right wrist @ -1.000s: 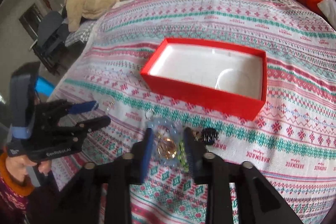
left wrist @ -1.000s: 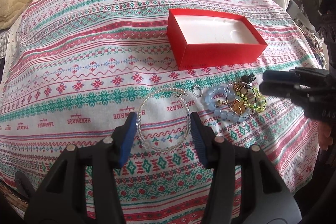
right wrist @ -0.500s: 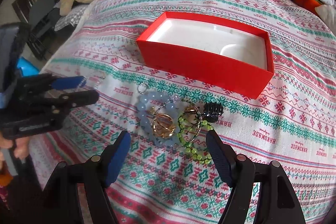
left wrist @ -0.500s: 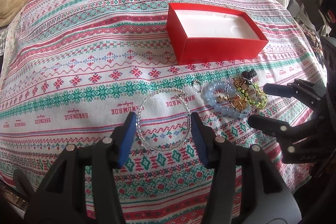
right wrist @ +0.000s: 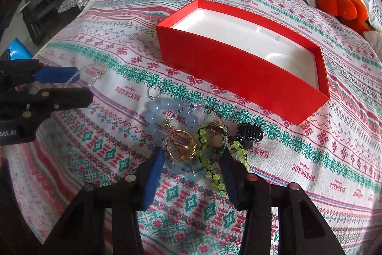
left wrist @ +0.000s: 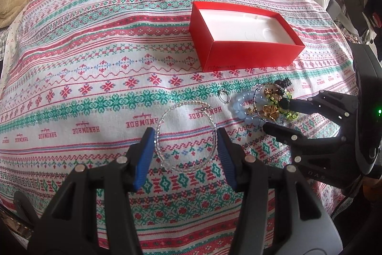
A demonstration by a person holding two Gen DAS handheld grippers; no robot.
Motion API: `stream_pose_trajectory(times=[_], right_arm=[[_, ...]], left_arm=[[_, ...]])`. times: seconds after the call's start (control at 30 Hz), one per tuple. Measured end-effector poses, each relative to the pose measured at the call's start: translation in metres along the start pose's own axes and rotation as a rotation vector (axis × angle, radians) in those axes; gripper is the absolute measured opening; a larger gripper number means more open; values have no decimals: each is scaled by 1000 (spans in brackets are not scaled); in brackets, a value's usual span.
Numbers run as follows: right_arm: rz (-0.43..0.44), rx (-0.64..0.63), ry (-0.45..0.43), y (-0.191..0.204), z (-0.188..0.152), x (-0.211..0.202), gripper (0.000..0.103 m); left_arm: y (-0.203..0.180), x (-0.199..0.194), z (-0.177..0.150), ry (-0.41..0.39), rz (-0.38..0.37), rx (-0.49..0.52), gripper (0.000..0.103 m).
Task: Organize jewelry
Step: 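Close the left tool on the silver bangle while the right tool grasps the dark beaded bangle, then lower both bangles into the red box and open both tools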
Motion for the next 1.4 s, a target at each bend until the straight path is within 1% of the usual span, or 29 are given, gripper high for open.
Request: stream_pose_trajectory(times=[0.03, 0.13, 0.4, 0.47, 0.6, 0.73, 0.87, 0.93, 1.07, 1.23, 1.4], right_arm=[[4, -4, -1, 1, 0, -1, 38], [18, -9, -8, 4, 1, -4, 35], [182, 87, -62, 1, 10, -22, 34], [209, 113, -72, -1, 12, -24, 28], [237, 152, -81, -5, 14, -24, 10], [245, 176, -92, -7, 17, -23, 4], [306, 213, -112, -8, 24, -28, 3], [322, 218, -133, -8, 30, -34, 3], [332, 221, -166, -6, 41, -44, 3], [335, 224, -203, -8, 52, -56, 3], [306, 229, -258, -22, 68, -73, 3]], left_arm=[[0, 0, 0, 0, 0, -1, 54], [0, -2, 0, -3, 0, -6, 54], [0, -2, 0, -4, -2, -7, 54], [0, -3, 0, -4, -2, -7, 54], [-1, -3, 0, -3, 0, -8, 54], [-2, -4, 1, -5, 0, -9, 54], [-1, -6, 4, -16, -2, -16, 54], [1, -8, 6, -22, -2, -19, 54], [0, -12, 13, -39, -5, -28, 54], [-6, -19, 26, -79, -13, -19, 54], [-19, -23, 44, -121, -25, -4, 54]])
Point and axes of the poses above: each gripper's, at about its wrist camera, not at the fingertips, and x roughly the way its jaws point, y to its left, z to its top, the point moved 7 cm from there along x, roughly the way its jaws point, and after that the axes turned 11 degrees about z, right-handed, at the moved point
